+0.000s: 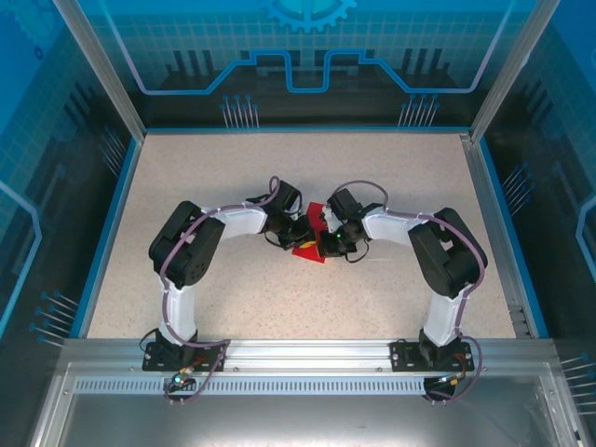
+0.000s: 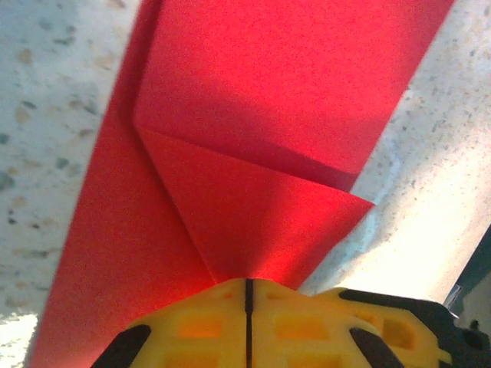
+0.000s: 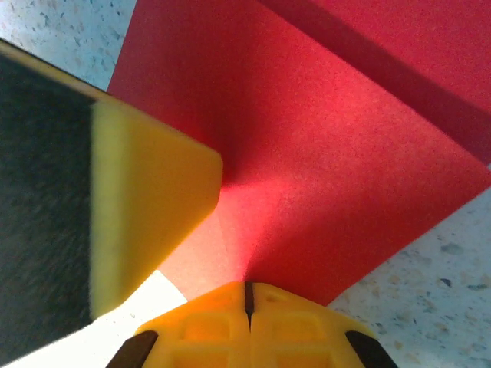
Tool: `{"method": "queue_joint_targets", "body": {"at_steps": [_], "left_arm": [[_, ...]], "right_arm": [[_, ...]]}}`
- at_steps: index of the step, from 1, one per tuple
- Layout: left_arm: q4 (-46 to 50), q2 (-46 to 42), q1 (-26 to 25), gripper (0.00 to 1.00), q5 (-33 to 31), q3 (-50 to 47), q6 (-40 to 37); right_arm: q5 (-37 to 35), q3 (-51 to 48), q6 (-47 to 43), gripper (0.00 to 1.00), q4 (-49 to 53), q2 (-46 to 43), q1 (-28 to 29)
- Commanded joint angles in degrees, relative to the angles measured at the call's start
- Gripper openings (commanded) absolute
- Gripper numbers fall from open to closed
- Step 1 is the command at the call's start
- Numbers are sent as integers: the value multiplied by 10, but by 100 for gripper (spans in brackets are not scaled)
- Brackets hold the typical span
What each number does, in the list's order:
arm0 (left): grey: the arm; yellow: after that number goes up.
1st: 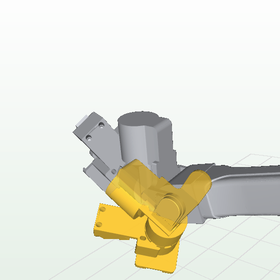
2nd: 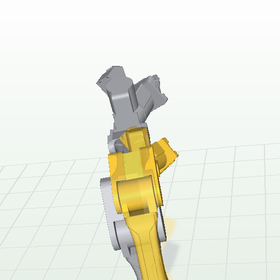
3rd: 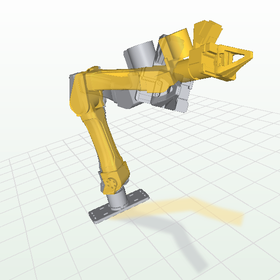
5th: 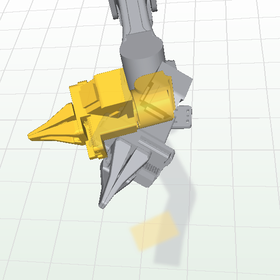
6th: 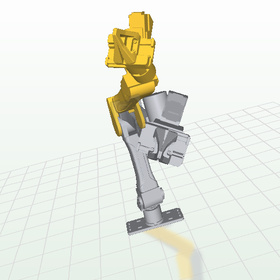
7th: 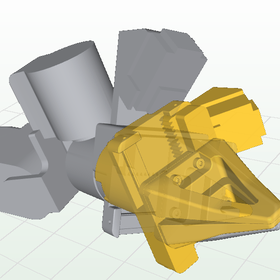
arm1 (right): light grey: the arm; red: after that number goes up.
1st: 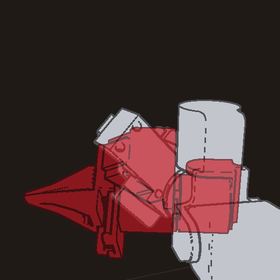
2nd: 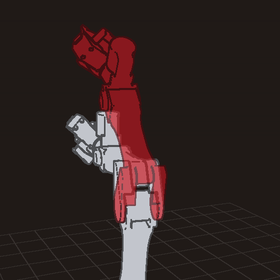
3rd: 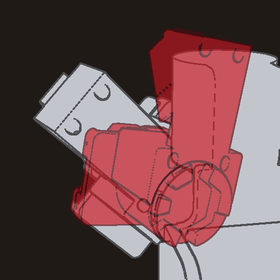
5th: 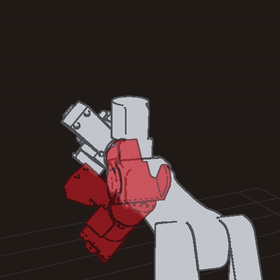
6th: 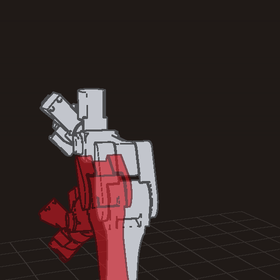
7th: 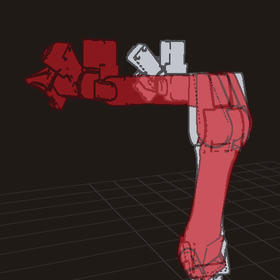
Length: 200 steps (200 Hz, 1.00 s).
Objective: Fold a paper plane with a square sheet of paper (pick it up from the middle)
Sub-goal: Fold the triangle a second time at the center of the table.
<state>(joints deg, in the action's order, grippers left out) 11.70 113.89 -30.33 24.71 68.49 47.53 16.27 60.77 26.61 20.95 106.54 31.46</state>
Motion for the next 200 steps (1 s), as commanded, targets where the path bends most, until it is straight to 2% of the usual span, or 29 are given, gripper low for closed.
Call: {"method": "queue_joint_targets", "body": {"at_steps": [1, 70, 117, 144, 200], "left_arm": [[12, -23, -7, 8, 0, 0, -7], [-8, 16, -15, 8, 3, -15, 13], [10, 33, -12, 7, -23, -9, 0], [12, 31, 4, 7, -37, -9, -5], [3, 48, 39, 7, -41, 16, -20]], "right_arm": [[-23, -3, 3, 3, 28, 28, -4], [-21, 1, 3, 3, 33, 37, -7], [-32, 0, -11, 3, 54, 44, -4], [-59, -2, -33, 3, 93, 59, 2], [-65, -25, -57, 3, 115, 60, 2]]}}
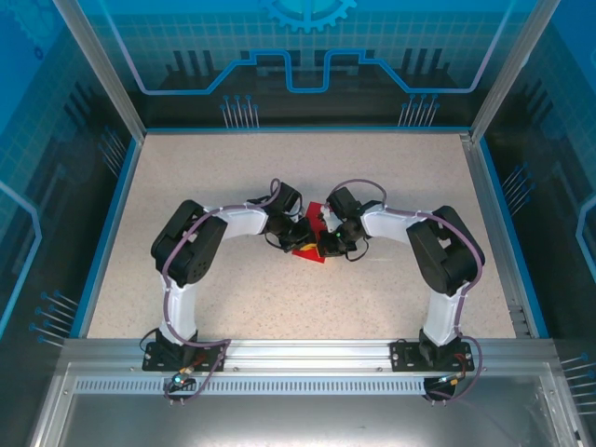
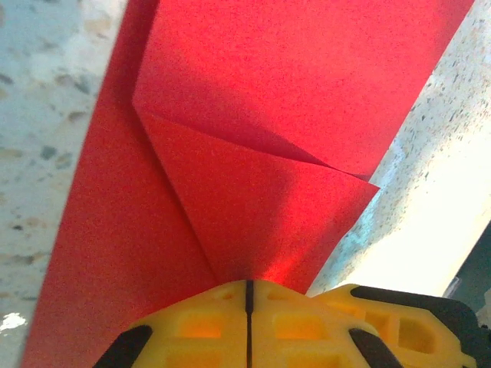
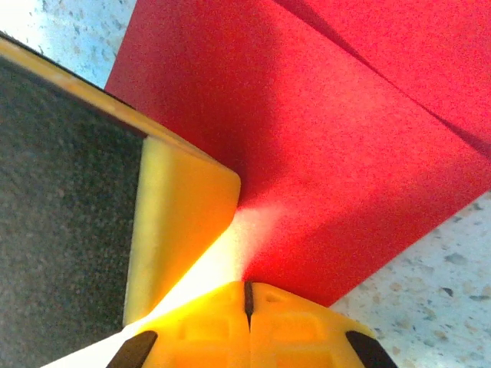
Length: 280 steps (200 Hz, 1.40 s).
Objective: Fold a paper plane with a square sheet of paper (pick it up from the middle)
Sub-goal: Fold the triangle a second time at the center of the table.
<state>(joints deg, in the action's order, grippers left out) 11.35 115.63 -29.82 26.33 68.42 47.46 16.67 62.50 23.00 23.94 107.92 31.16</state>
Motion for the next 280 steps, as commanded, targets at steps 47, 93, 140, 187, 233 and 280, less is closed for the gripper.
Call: {"method": "queue_joint_targets", "body": {"at_steps": [47, 93, 140, 187, 233, 280], "left_arm": [[0, 34, 59, 8, -63, 33, -19], [20, 42, 69, 9, -85, 58, -38], [33, 50, 86, 9, -104, 75, -56], [66, 23, 91, 13, -121, 115, -86], [65, -34, 89, 26, -100, 81, -76], [8, -76, 75, 33, -34, 4, -41]], "right_arm": [[-75, -46, -19, 3, 87, 45, 5], [-82, -48, -19, 3, 89, 41, 4], [-78, -49, -17, 2, 86, 36, 3], [-26, -16, 11, 4, 46, 10, -4], [46, 28, 76, 23, -50, -62, -43], [39, 21, 36, 42, -48, -57, -103]]}}
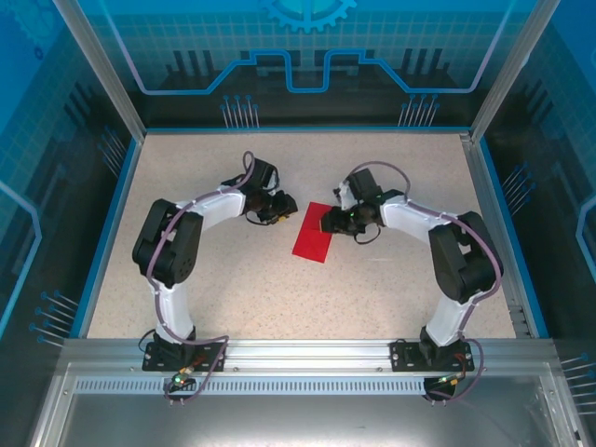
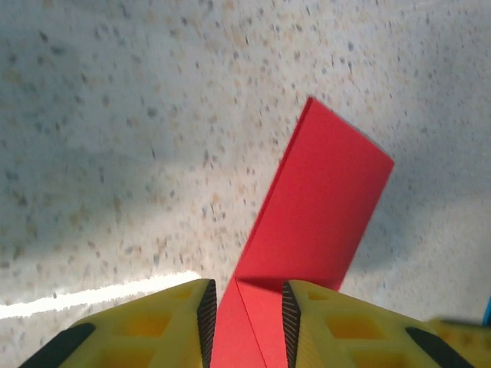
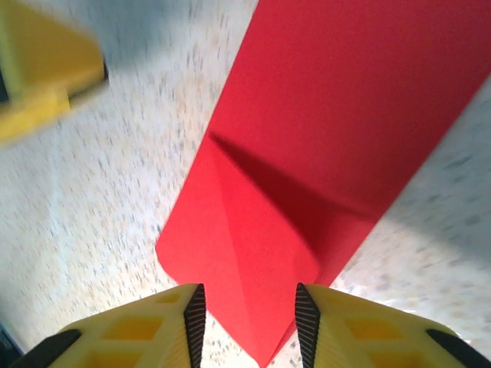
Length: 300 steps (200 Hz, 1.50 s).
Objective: Fold a paper plane with a square sheet of paper (pick it up from the middle)
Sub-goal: Fold the triangle a second time at the center of the table, then turn over the paper at the center of the table.
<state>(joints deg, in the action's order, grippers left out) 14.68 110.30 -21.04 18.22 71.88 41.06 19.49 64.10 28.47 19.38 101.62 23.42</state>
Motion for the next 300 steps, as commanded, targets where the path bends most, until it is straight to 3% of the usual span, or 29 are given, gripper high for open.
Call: {"method": "queue_joint_targets", "body": {"at_steps": [1, 38, 88, 124, 154, 171, 271, 300], "left_arm": [[-26, -23, -14, 33, 48, -32, 24], [-48, -14, -42, 34, 68, -47, 53], [-74, 0, -54, 33, 81, -62, 77], [-80, 5, -54, 34, 85, -67, 81], [-87, 6, -54, 34, 89, -74, 83], [-95, 7, -54, 34, 94, -80, 84], [-136, 41, -55, 34, 125, -75, 88], [-145, 50, -55, 26, 125, -66, 90]], "right_arm": [[13, 5, -20, 42, -2, 7, -26], [79, 26, -61, 44, 6, 45, -33], [109, 44, -74, 44, 17, 89, -30], [145, 49, -80, 32, 10, 110, -29], [155, 42, -70, 12, -3, 119, -35], [163, 30, -57, 9, -24, 115, -44], [170, 15, -48, 9, -35, 108, -56], [169, 11, -48, 9, -35, 107, -57]]}}
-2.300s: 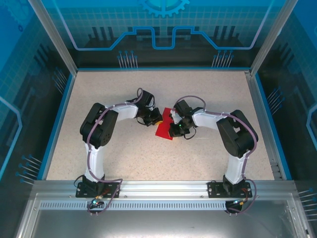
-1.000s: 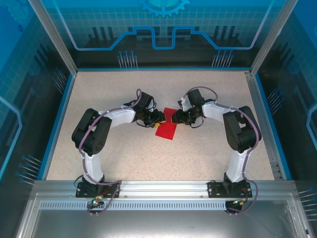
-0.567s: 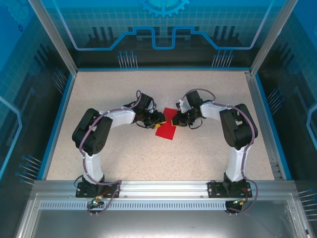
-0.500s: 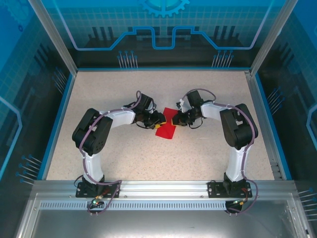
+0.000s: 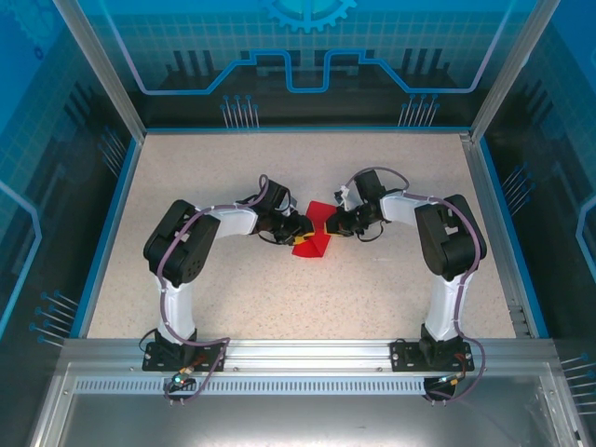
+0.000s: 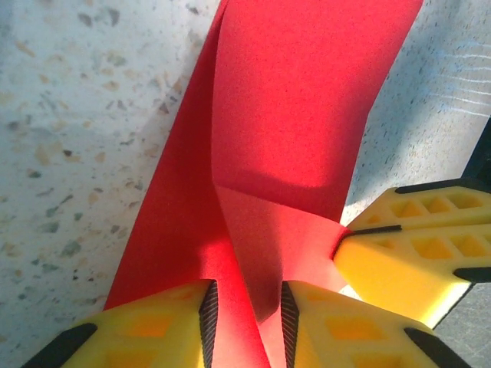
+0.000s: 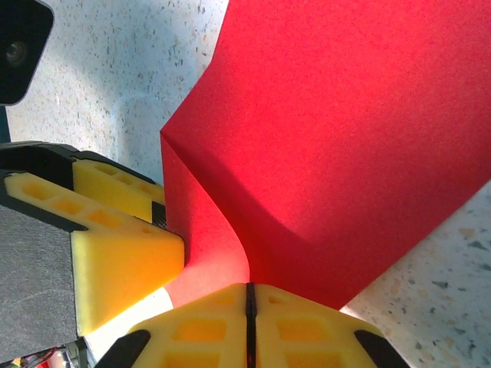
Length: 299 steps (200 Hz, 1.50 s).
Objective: Fold a paper plane with a square sheet of paper (pick it up from the middle)
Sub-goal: Turn over the paper at the center of the table.
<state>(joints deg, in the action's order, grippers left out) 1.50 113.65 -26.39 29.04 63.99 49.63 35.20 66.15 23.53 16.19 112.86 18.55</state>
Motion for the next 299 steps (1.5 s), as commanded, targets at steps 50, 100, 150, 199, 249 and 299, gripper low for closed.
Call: {"method": "queue_joint_targets", "body": {"at_steps": [50, 100, 150, 199, 249, 299], "left_arm": [[-22, 11, -1, 11, 7, 16, 3], [46, -56, -2, 2, -42, 24, -70], [272, -151, -9, 2, -222, 106, -213], [431, -146, -55, 3, -489, 232, -317], [474, -37, -112, 3, -730, 317, -362], [471, 96, -148, 2, -819, 371, -376]], "right_arm": [[5, -10, 5, 14, 2, -18, -13], [-49, -26, 20, 54, 9, -102, -54], [-207, -51, 28, 75, 33, -196, -73], [-308, -87, 39, 85, 38, -274, -78], [-365, -121, 64, 92, 46, -326, -95], [-380, -144, 94, 92, 57, -355, -128]]}}
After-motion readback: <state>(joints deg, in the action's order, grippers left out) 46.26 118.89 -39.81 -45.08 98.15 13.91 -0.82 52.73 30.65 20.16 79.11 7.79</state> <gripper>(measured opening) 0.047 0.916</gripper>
